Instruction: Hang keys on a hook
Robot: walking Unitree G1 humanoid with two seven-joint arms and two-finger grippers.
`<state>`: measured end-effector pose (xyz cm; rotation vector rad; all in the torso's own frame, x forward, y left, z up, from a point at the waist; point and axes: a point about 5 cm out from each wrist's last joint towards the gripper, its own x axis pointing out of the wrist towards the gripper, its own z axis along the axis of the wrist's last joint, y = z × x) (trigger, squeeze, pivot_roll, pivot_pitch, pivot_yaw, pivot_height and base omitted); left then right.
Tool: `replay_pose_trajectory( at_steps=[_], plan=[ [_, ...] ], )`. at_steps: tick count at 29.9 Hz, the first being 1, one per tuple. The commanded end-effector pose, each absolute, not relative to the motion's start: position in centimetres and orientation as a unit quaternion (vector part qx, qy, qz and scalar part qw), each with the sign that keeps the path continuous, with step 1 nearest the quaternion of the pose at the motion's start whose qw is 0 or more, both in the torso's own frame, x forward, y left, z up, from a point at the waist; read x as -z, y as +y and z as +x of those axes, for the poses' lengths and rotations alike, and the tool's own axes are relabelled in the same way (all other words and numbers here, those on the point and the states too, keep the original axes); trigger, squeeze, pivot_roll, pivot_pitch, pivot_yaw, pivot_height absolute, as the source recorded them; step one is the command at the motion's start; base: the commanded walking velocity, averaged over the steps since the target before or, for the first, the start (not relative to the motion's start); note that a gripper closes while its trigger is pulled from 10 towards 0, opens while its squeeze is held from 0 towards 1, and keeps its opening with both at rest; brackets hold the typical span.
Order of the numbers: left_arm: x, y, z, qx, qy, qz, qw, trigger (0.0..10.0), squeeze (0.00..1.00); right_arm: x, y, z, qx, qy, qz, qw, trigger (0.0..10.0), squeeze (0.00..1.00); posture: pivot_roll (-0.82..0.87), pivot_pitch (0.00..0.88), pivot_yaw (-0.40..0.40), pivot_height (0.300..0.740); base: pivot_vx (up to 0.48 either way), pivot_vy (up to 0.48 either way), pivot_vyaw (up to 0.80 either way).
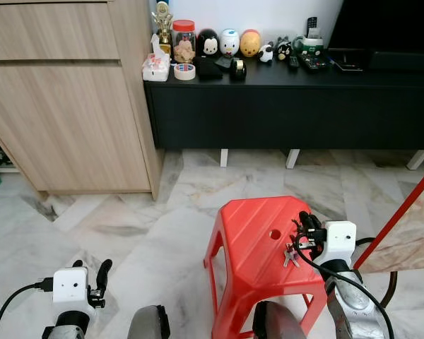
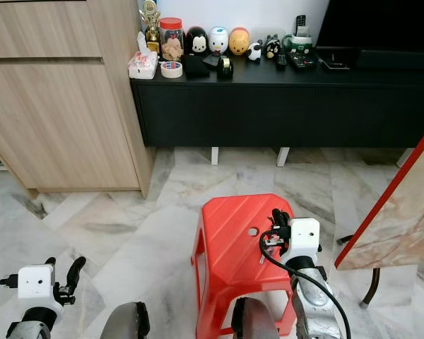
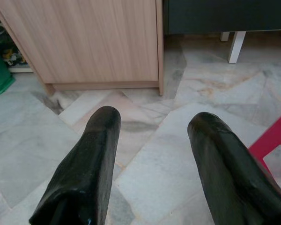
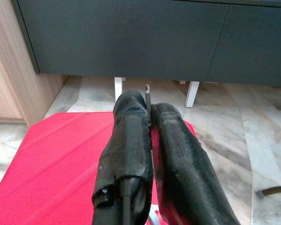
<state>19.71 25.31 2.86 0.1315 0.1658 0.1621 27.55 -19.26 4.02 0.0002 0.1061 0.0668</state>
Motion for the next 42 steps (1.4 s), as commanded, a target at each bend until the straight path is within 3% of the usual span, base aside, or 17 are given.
replay_pose_trajectory(
  at_steps=[1,26,35,42],
  plan=[
    [-2.7,25.2,19.8,-0.081,0.083,0.071,0.991,10.0,0.0,-5.2,-19.2,28.2,-0.037,0.033,0.001,0.999,10.0,0.0,0.13,0.0,-0.073,0.58,0.0,0.0,0.0],
    [-1.4,25.7,19.5,-0.082,0.104,0.069,0.989,10.0,0.0,-4.1,-19.0,27.8,-0.036,0.07,0.013,0.997,10.0,0.0,0.13,0.0,-0.069,0.722,0.0,0.0,0.0],
    [1.7,25.7,18.8,-0.091,0.174,0.048,0.979,10.0,0.0,1.1,-20.8,25.5,0.015,0.201,0.007,0.98,10.0,0.0,0.13,0.0,-0.074,0.722,0.0,0.0,0.0],
    [4.5,25.8,16.8,-0.102,0.256,0.036,0.961,10.0,0.0,2.6,-20.9,24.7,0.049,0.239,0.033,0.969,10.0,0.0,0.12,0.0,-0.062,0.722,0.0,0.0,0.0]
  ],
)
